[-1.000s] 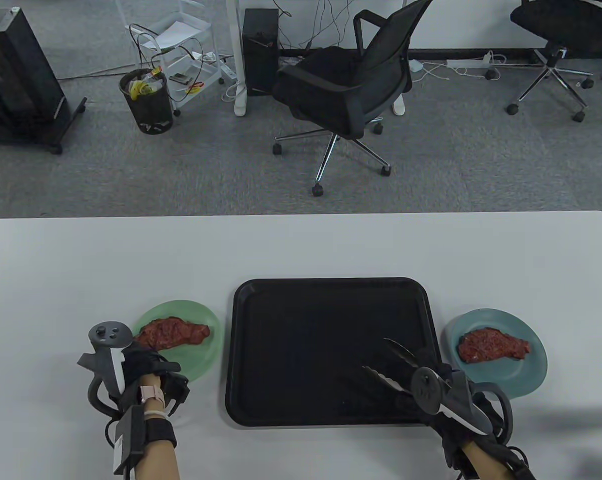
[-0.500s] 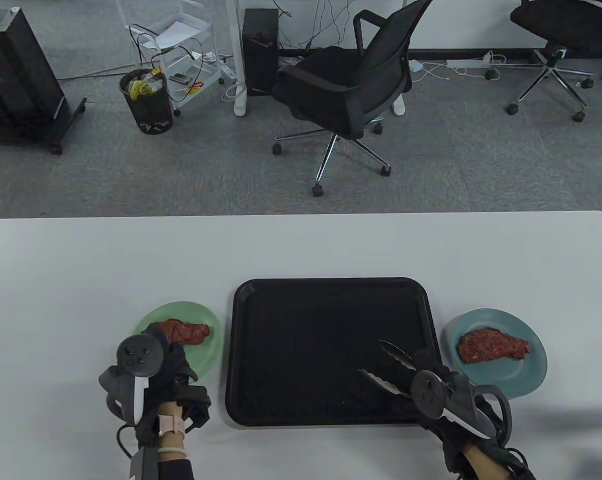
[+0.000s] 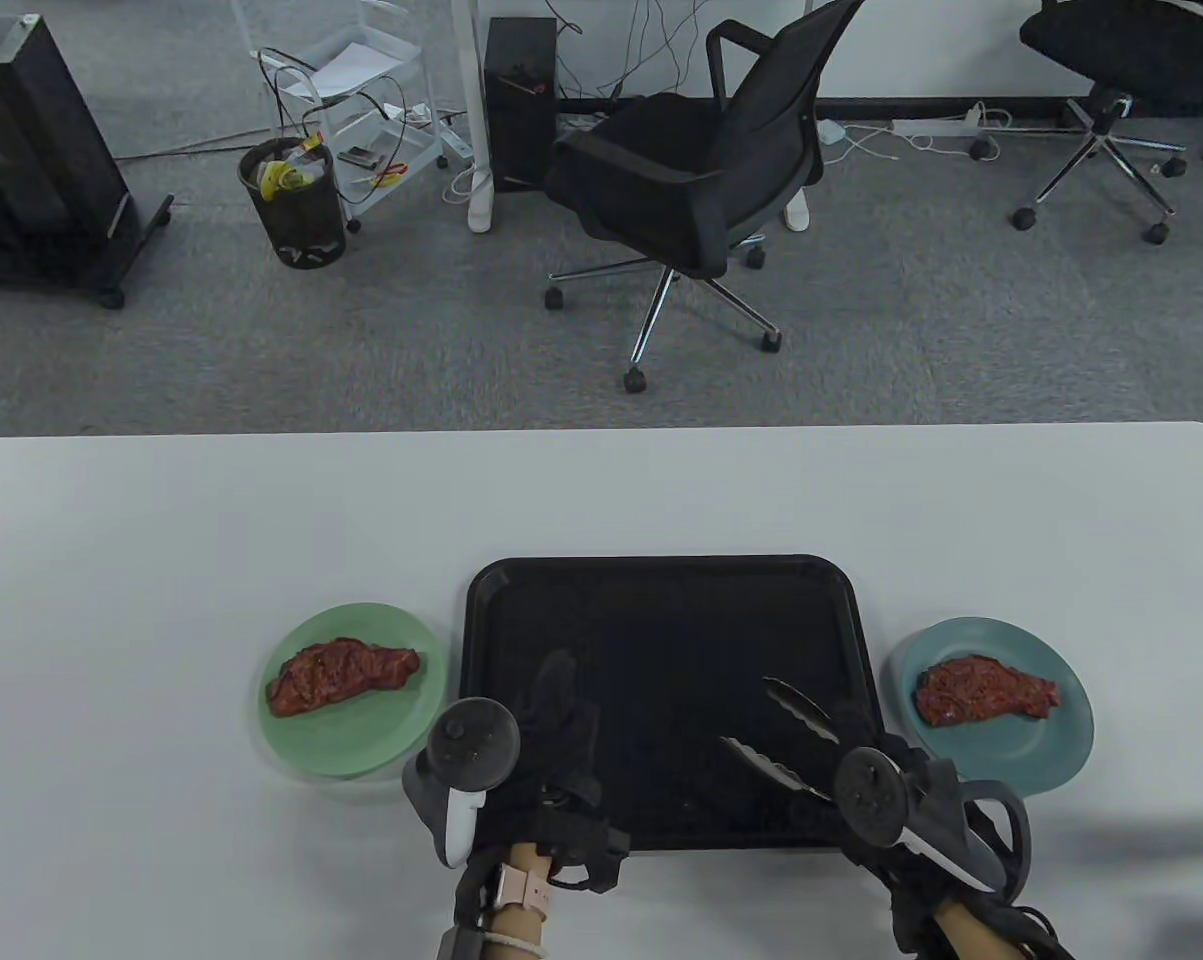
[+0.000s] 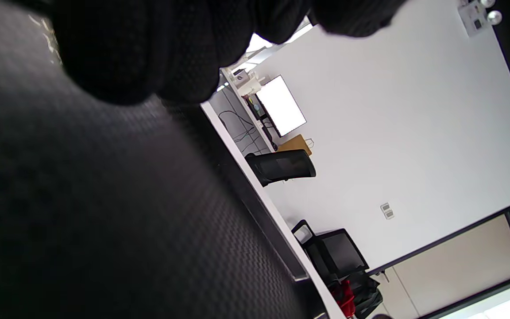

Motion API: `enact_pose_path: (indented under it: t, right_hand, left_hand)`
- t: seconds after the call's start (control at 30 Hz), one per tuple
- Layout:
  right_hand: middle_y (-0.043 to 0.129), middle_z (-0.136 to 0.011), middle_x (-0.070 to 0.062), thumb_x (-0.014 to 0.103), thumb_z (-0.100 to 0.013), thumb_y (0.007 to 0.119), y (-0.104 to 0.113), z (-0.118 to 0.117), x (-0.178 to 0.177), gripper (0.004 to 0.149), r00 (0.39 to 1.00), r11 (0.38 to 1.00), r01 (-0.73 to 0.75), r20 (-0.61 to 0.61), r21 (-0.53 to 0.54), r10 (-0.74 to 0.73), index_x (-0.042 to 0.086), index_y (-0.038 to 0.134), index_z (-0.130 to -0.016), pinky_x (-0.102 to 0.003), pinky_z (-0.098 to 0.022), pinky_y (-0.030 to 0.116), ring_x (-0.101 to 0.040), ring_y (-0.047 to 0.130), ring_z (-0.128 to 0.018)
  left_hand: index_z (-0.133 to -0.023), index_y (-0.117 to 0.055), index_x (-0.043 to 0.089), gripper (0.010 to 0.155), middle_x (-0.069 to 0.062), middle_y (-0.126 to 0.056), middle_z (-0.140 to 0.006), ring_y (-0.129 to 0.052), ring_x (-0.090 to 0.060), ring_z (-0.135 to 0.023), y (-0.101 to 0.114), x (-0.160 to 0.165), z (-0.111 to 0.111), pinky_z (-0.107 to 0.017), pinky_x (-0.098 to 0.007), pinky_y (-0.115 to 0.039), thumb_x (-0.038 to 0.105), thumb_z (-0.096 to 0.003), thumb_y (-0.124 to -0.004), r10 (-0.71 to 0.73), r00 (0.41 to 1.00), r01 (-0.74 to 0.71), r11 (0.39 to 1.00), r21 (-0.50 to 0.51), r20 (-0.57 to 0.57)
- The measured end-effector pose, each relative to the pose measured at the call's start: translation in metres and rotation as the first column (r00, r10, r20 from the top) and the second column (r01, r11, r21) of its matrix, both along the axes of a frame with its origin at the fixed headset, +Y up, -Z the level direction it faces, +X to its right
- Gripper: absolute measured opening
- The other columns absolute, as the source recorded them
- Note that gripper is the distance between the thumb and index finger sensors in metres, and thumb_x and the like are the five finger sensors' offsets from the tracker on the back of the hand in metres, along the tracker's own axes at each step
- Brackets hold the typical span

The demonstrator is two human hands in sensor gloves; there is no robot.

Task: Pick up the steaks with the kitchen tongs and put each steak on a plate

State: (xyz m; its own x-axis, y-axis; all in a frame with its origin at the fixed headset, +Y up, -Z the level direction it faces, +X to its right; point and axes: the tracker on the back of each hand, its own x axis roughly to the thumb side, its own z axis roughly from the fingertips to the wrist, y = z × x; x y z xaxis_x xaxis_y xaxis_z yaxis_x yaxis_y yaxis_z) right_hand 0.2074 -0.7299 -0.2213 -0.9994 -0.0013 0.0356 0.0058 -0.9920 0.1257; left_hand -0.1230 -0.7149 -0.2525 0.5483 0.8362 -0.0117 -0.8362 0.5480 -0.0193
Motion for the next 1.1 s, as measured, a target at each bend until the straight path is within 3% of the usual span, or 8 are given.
enact_pose_path:
  t: [0.3, 0.53, 0.63, 0.97, 1.1]
  right_hand:
    - [0.066, -0.097, -0.020, 0.071, -0.033, 0.066, -0.011, -0.011, 0.000, 0.099, 0.984, 0.997, 0.032, 0.170, 0.068, -0.043, 0.015, 0.033, -0.107, -0.053, -0.054, 0.072, -0.040, 0.080, -0.071]
    - [0.064, -0.101, -0.020, 0.068, -0.035, 0.067, -0.034, -0.020, -0.017, 0.097, 0.961, 0.971, -0.230, 0.172, 0.064, 0.217, 0.013, 0.032, -0.107, -0.053, -0.055, 0.072, -0.043, 0.077, -0.076]
    - [0.061, -0.104, -0.019, 0.067, -0.036, 0.065, -0.040, -0.022, -0.022, 0.095, 0.945, 0.955, -0.297, 0.145, 0.002, 0.293, 0.015, 0.031, -0.108, -0.052, -0.057, 0.071, -0.044, 0.075, -0.079]
    - [0.049, -0.109, -0.022, 0.068, -0.036, 0.062, -0.039, -0.019, -0.019, 0.097, 0.960, 0.967, -0.245, 0.126, -0.067, 0.252, 0.016, 0.024, -0.108, -0.056, -0.061, 0.067, -0.046, 0.067, -0.088]
    - [0.053, -0.108, -0.020, 0.067, -0.036, 0.062, -0.016, -0.013, -0.014, 0.096, 0.983, 0.991, -0.133, 0.134, 0.034, 0.127, 0.015, 0.027, -0.108, -0.054, -0.060, 0.069, -0.043, 0.071, -0.085]
  left_hand:
    - [-0.104, -0.056, 0.016, 0.065, -0.021, -0.071, -0.090, -0.090, -0.039, -0.060, -0.028, -0.012, -0.006, -0.031, -0.034, -0.090, 0.040, -0.0447, -0.070, 0.022, 1.000, -0.023, 0.999, -0.033, -0.017]
    - [-0.104, -0.056, 0.015, 0.065, -0.021, -0.071, -0.090, -0.090, -0.039, -0.060, -0.043, -0.017, -0.007, -0.032, -0.035, -0.089, 0.040, -0.0448, -0.070, 0.042, 0.999, -0.042, 0.998, -0.048, -0.016]
    - [-0.104, -0.057, 0.015, 0.065, -0.021, -0.071, -0.090, -0.090, -0.039, -0.060, -0.048, -0.016, -0.007, -0.032, -0.035, -0.089, 0.040, -0.0448, -0.070, 0.040, 0.999, -0.040, 0.998, -0.050, -0.006]
    - [-0.104, -0.057, 0.015, 0.065, -0.021, -0.071, -0.090, -0.090, -0.040, -0.060, -0.058, -0.018, -0.009, -0.033, -0.035, -0.089, 0.040, -0.0448, -0.070, 0.041, 0.999, -0.041, 0.998, -0.054, 0.000]
    - [-0.104, -0.056, 0.015, 0.065, -0.021, -0.070, -0.090, -0.090, -0.040, -0.060, -0.062, -0.020, -0.010, -0.033, -0.035, -0.089, 0.040, -0.0448, -0.070, 0.050, 0.999, -0.050, 0.997, -0.057, -0.002]
